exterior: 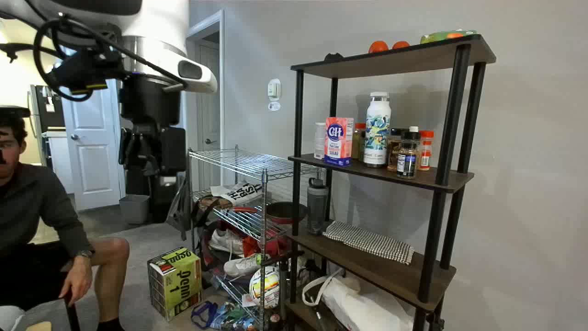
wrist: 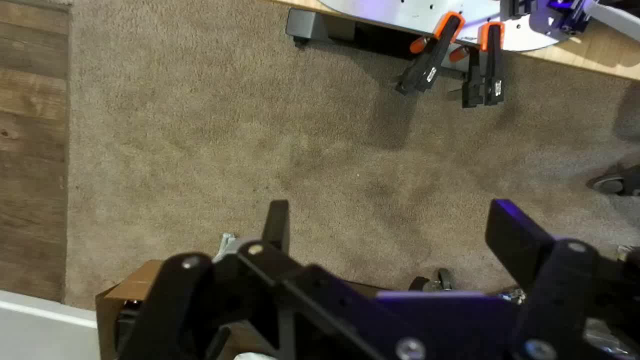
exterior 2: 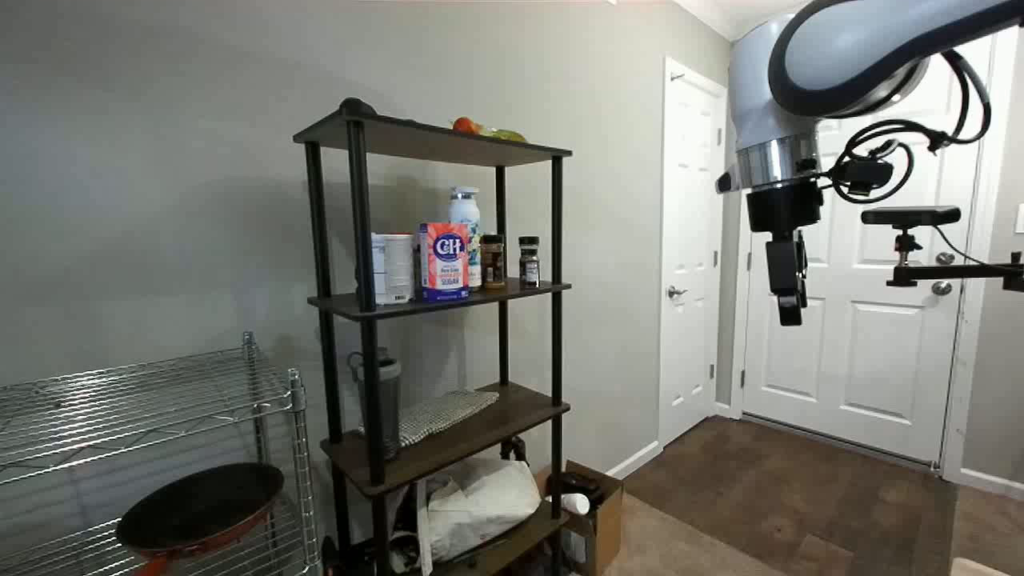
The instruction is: Move the small bottle on the top shelf to the left
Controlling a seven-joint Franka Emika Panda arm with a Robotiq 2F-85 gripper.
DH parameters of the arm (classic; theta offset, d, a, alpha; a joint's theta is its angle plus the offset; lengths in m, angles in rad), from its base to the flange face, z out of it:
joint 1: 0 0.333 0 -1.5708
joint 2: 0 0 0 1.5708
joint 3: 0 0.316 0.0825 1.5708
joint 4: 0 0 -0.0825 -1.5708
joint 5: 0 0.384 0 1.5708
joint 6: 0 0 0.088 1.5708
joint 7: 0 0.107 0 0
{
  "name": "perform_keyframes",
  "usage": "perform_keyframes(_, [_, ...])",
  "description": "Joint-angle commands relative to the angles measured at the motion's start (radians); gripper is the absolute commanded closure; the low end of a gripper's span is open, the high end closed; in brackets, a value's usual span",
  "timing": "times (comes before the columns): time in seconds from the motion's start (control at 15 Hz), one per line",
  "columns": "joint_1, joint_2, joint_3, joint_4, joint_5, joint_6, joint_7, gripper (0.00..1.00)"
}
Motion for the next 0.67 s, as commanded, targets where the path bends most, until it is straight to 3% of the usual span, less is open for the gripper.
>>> perform_keyframes(0.0, [0.009, 0.000, -0.006, 0.002, -0.004, -0.003, 0.005, 0.00])
perform_keyframes(0.4, [0.002, 0.004, 0.000, 0.004, -0.017, 0.002, 0.016, 0.00])
perform_keyframes(0.6, [0.008, 0.051, 0.009, 0.018, 0.003, 0.108, 0.064, 0.00])
